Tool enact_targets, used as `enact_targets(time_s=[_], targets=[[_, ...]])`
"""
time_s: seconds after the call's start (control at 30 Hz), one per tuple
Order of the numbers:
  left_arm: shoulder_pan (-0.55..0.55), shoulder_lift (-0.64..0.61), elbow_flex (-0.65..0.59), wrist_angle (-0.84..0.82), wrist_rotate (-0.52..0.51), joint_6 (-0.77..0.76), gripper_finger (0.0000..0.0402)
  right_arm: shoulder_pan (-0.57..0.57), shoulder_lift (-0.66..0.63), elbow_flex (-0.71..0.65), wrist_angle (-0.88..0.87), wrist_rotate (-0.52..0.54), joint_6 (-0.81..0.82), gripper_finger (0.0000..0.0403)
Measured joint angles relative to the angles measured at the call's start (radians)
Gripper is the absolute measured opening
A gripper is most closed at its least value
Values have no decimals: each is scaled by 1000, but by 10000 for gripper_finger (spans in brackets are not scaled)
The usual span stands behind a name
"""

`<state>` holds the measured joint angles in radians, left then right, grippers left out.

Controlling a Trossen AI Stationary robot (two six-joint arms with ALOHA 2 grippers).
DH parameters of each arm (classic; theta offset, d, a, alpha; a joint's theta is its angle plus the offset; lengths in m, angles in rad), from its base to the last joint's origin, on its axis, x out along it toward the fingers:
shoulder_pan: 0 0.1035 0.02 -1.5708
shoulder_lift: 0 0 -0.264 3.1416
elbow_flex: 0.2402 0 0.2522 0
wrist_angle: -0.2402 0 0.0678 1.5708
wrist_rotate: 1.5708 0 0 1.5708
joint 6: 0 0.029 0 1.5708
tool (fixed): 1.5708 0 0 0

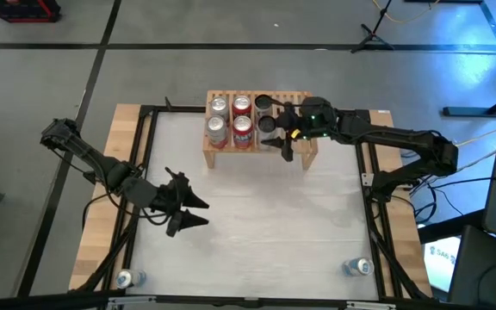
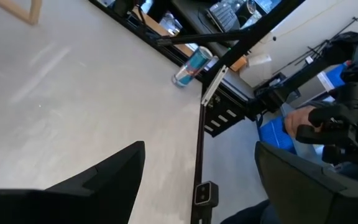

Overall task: Place canned beverage on shelf
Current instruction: Put the white yellow soda can on the shelf aligned with the other white yellow soda can

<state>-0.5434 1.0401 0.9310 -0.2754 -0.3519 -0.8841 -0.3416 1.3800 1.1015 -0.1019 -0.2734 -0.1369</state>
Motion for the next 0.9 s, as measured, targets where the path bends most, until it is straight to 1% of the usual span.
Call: enact_targets(time_s=[0.07,0.3,0.47,0.57,0.8,0.9], targets=[[0,0,0,0,-3,0,300,0,0,0,-1,20,-5,224],[0,0,0,0,-4,0,300,0,44,2,14,9,-8,225],[0,0,0,3,-4,-1,300,1,47,3,17,22,-2,230],[0,0,0,3,-4,-2,300,1,47,3,22,27,-3,244],[0,0,0,5,5,-3,300,1,48,2,26,29,-11,299],[0,0,0,8,6,-3,300,1,48,0,23,39,-11,314]])
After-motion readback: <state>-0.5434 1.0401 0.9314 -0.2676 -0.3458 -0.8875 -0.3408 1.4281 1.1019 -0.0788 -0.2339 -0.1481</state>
